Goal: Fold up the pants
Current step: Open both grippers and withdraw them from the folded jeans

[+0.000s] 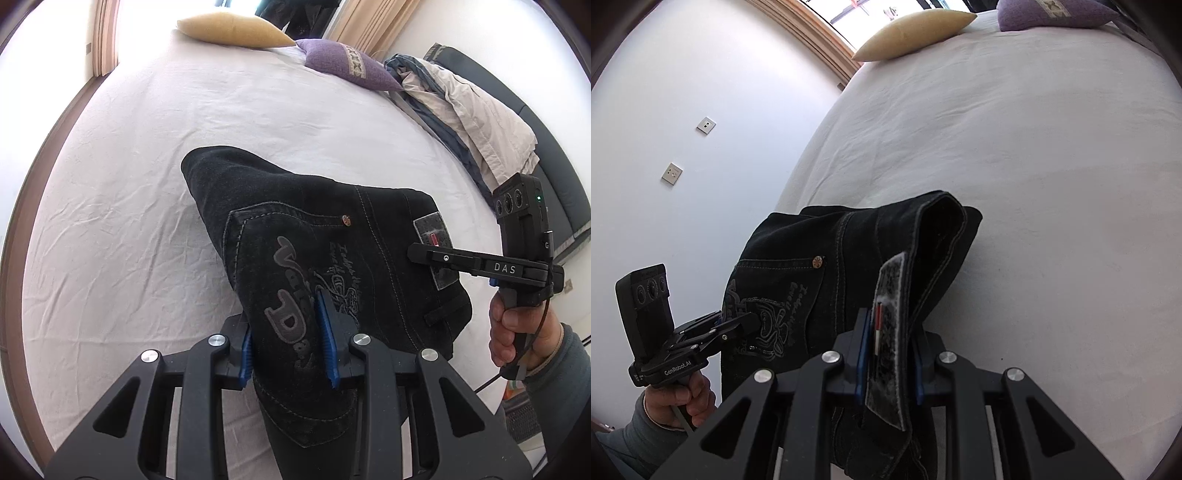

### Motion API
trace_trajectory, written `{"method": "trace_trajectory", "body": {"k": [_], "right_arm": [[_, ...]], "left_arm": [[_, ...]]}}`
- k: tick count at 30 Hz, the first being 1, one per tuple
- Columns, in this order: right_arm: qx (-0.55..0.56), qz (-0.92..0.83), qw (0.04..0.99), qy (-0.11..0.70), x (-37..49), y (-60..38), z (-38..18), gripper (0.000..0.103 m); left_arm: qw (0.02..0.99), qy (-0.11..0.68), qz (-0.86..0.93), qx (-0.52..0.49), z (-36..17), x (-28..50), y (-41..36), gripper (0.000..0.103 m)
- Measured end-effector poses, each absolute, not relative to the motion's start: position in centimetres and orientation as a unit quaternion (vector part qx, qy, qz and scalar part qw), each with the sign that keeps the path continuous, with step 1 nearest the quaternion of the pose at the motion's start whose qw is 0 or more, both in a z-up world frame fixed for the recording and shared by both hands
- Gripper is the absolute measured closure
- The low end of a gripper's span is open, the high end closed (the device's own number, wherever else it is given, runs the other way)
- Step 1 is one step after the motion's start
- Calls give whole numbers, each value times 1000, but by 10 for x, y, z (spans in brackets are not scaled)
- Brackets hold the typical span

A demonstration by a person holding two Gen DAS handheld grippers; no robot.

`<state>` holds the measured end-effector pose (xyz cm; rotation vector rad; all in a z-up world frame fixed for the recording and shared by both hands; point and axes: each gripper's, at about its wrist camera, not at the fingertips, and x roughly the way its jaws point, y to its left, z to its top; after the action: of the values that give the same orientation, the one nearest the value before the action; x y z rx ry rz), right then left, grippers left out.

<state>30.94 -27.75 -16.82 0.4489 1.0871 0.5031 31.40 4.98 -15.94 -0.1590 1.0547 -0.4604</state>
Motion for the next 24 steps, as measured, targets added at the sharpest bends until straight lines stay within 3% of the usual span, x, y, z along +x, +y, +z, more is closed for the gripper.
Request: {"method": "trace_trajectory", "body": {"k": [4, 6, 8, 10, 11, 12, 13, 15, 18, 20, 22, 24], "right_arm": [[230, 234, 796, 509, 307, -288, -186, 77], [235, 226, 794, 512, 307, -291, -191, 61], [254, 217, 791, 513, 302, -297, -192, 56], [270, 206, 795, 502, 292, -304, -184, 54], [267, 199, 805, 491, 285, -307, -176, 47], [255, 186, 818, 481, 278, -308, -165, 36], [237, 169, 834, 468, 269, -308, -153, 31], [210, 153, 864, 431, 246, -304, -123, 26], [174, 140, 901, 371, 213, -294, -74, 13], [150, 134, 925, 323, 186, -285, -38, 12], [117, 119, 947, 276, 159, -274, -4, 2], [94, 102, 966, 220, 127, -264, 28, 0]], "left_arm": [[835, 500, -217, -75, -170, 317, 52, 73], [835, 503, -210, -74, -171, 317, 53, 68], [836, 506, -199, -72, -169, 312, 53, 60], [849, 497, -173, -52, -160, 307, 54, 48], [860, 483, -162, -40, -152, 302, 56, 43], [871, 465, -153, -30, -142, 295, 55, 30], [883, 447, -144, -23, -130, 289, 51, 16], [904, 407, -129, -12, -104, 271, 51, 0], [937, 331, -108, -1, -59, 236, 44, 0], [952, 294, -81, 17, -33, 211, 41, 0], [964, 258, -58, 30, -6, 185, 33, 0], [973, 224, -44, 31, 17, 154, 33, 0]]}}
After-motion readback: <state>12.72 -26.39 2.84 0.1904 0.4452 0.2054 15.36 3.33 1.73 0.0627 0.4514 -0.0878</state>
